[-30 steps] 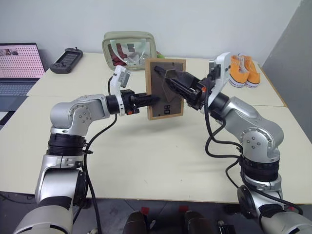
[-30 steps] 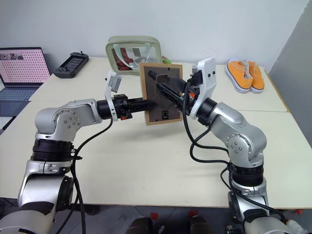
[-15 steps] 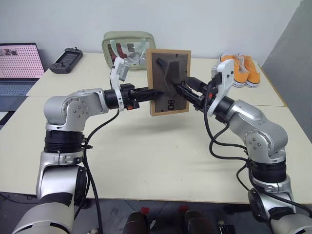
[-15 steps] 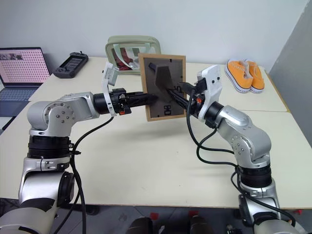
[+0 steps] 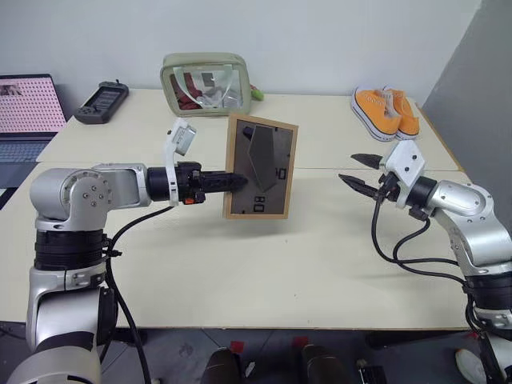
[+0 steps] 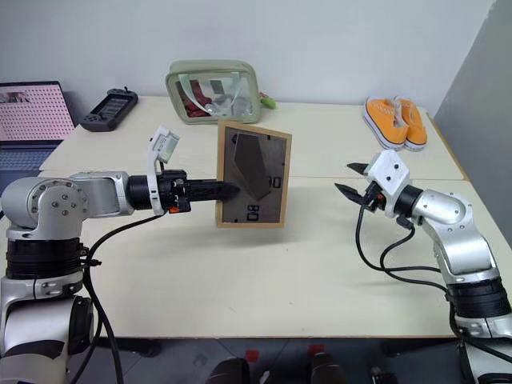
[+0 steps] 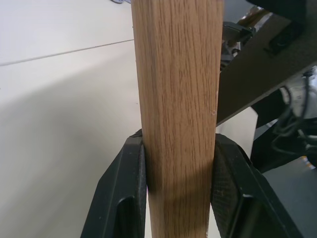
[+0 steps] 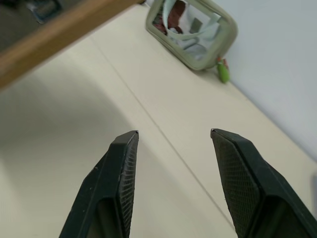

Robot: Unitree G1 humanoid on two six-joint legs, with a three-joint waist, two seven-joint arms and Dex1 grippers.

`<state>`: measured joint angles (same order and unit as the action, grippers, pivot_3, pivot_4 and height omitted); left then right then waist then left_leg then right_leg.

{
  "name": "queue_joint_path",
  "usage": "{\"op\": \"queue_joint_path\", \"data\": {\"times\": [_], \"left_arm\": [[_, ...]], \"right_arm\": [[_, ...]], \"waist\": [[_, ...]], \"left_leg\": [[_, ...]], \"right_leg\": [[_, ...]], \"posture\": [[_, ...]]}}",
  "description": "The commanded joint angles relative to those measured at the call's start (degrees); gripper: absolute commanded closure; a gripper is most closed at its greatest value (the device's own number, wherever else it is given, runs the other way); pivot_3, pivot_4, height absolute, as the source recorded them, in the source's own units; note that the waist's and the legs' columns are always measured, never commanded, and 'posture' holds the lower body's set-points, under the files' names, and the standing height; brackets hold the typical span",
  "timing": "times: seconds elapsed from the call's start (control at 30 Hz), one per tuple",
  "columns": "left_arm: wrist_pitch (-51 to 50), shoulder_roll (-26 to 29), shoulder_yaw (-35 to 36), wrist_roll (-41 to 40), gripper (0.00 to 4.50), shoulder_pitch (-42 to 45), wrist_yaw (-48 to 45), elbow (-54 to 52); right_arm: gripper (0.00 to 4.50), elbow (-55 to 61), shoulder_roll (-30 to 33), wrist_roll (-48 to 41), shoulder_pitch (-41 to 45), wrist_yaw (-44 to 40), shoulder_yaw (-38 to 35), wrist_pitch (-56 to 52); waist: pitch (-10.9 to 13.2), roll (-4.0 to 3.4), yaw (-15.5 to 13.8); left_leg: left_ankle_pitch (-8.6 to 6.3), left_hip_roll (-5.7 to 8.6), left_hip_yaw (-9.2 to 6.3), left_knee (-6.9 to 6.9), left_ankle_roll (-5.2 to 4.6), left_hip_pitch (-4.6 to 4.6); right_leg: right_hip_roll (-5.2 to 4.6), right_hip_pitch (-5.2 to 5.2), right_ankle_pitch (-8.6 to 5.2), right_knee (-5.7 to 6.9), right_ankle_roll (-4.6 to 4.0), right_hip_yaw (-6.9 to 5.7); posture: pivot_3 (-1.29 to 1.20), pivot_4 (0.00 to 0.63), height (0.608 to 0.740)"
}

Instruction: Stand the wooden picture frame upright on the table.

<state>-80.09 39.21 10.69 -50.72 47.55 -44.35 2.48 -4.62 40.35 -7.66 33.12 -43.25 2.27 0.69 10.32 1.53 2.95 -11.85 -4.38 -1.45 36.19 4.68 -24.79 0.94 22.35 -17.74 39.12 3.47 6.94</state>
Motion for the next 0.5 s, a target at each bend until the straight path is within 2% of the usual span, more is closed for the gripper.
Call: {"op": "queue_joint_path", "data": {"times": [0.03,0.13,0.2,0.3,0.43,0.5], "left_arm": [[-7.56,-1.71,4.76,-5.06,3.19,1.01,2.56,-2.8],[-12.15,-2.5,7.16,-10.27,3.19,1.21,5.93,-1.54],[-12.41,-1.69,6.74,-14.34,3.19,0.03,8.08,-2.0],[-12.41,-0.73,6.33,-19.98,3.19,-0.55,11.85,-2.48],[-12.41,-0.71,6.99,-23.8,3.19,0.24,16.35,-2.12],[-12.41,-1.11,7.97,-22.51,3.19,-0.14,18.1,-2.56]], "right_arm": [[2.07,-10.81,1.37,13.85,3.74,6.25,3.04,28.97],[2.07,-20.61,2.51,29.29,7.04,17.63,6.72,51.49],[2.07,-24.6,2.37,38.38,9.38,26.25,7.96,59.68],[2.07,-28.17,1.04,47.98,12.19,37.59,9.15,64.93],[2.07,-32.32,-0.67,47.92,14.7,41.82,9.79,65.68],[2.07,-34.32,-0.97,40.83,15.77,36.74,9.85,63.57]], "waist": [[0.0,0.0,0.23],[0.0,0.0,0.3],[0.01,-0.01,0.32],[0.01,-0.01,0.32],[0.01,0.0,0.31],[0.01,0.0,0.31]], "left_leg": [[0.0,0.0,0.0,0.0,0.0,0.0],[0.0,0.0,0.0,-0.04,0.01,0.0],[0.02,-0.01,-0.01,-0.04,0.03,0.0],[0.14,-0.01,0.01,-0.05,0.24,0.01],[0.32,0.01,-0.03,-0.03,0.57,0.07],[0.34,0.05,-0.04,-0.03,0.57,0.17]], "right_leg": [[0.0,0.0,0.0,0.0,0.0,0.0],[0.0,0.02,0.0,-0.01,0.0,0.0],[-0.02,0.03,0.0,-0.01,-0.01,0.0],[-0.06,0.06,0.01,0.03,-0.02,0.03],[-0.07,0.04,0.01,0.25,-0.03,0.02],[-0.09,-0.02,0.01,0.39,-0.03,0.04]], "posture": [[0.0,0.15,0.74],[0.0,0.15,0.74],[0.0,0.15,0.74],[0.0,0.15,0.74],[0.0,0.15,0.74],[0.0,0.15,0.74]]}}
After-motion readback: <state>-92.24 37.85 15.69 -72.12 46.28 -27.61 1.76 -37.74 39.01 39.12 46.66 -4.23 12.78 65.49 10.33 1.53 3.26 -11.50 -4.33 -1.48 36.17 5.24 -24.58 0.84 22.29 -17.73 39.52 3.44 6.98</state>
